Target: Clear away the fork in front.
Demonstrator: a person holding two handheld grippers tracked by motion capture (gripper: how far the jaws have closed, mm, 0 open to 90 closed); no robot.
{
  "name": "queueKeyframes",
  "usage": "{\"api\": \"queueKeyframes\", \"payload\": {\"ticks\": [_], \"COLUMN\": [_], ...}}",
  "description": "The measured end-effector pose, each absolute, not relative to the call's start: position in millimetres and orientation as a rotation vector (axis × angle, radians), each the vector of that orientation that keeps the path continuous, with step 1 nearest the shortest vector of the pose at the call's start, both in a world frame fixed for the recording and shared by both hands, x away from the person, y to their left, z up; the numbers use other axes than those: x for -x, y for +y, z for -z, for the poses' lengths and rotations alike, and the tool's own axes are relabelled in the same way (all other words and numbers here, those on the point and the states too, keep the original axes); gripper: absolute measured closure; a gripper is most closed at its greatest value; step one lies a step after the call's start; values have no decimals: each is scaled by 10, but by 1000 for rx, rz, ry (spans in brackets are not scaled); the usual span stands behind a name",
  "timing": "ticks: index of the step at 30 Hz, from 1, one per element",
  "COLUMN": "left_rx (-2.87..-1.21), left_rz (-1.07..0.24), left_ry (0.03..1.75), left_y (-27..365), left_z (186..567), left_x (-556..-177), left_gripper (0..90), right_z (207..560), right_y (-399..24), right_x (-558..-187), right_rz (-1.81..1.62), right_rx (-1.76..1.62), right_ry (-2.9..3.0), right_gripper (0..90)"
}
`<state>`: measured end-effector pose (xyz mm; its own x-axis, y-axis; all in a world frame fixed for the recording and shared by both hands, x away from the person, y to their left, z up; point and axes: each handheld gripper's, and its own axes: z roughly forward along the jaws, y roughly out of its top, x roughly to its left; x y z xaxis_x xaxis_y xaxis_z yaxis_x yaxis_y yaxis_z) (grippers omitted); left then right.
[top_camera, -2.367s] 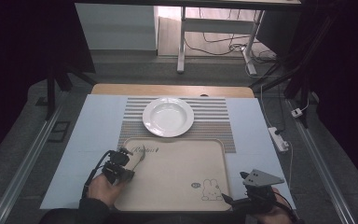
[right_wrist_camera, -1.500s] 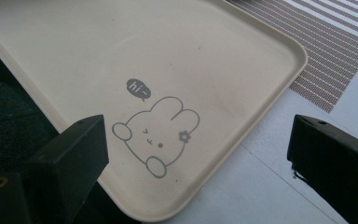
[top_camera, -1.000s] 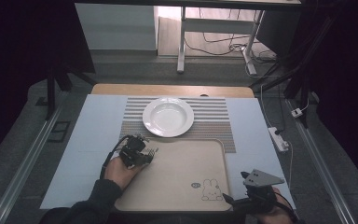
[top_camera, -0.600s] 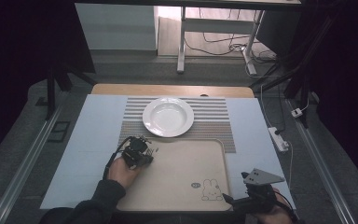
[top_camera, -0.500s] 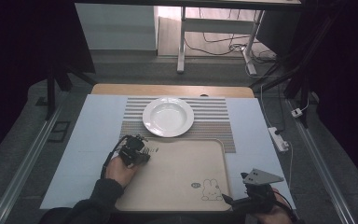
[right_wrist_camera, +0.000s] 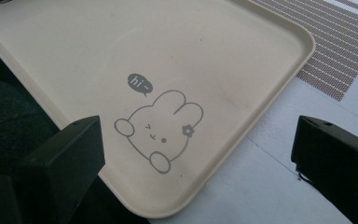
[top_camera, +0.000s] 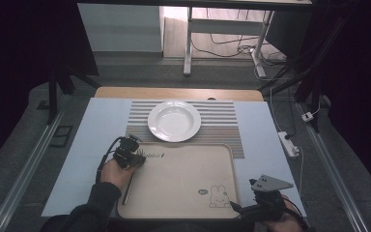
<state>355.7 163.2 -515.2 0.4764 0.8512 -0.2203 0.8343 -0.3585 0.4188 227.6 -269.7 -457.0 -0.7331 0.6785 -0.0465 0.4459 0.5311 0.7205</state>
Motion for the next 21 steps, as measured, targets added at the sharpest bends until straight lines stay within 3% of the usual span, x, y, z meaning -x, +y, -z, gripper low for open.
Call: {"api": "queueKeyframes", "payload": {"ticks": [5,11,21], "left_rx": [-2244,-2212,-2208], "left_rz": [-46,-17,-82], "left_ry": [1399,1363,1195], "left_y": [1649,1694,1766], "left_z": [5154,5109,4836], "left_x": [-3560,-3555,-3310], "left_gripper": [886,808,527], "right_z": [4575,4561,4547], "right_y": [-2692,-2702,-2696], "right_x": [-2275,-2273,-2259], "right_rz": [-1020,-1026,-1021], "right_rx": [-933,-930,-936], "right_ry": [2453,2448,2428], "right_gripper": [27,28,27]}}
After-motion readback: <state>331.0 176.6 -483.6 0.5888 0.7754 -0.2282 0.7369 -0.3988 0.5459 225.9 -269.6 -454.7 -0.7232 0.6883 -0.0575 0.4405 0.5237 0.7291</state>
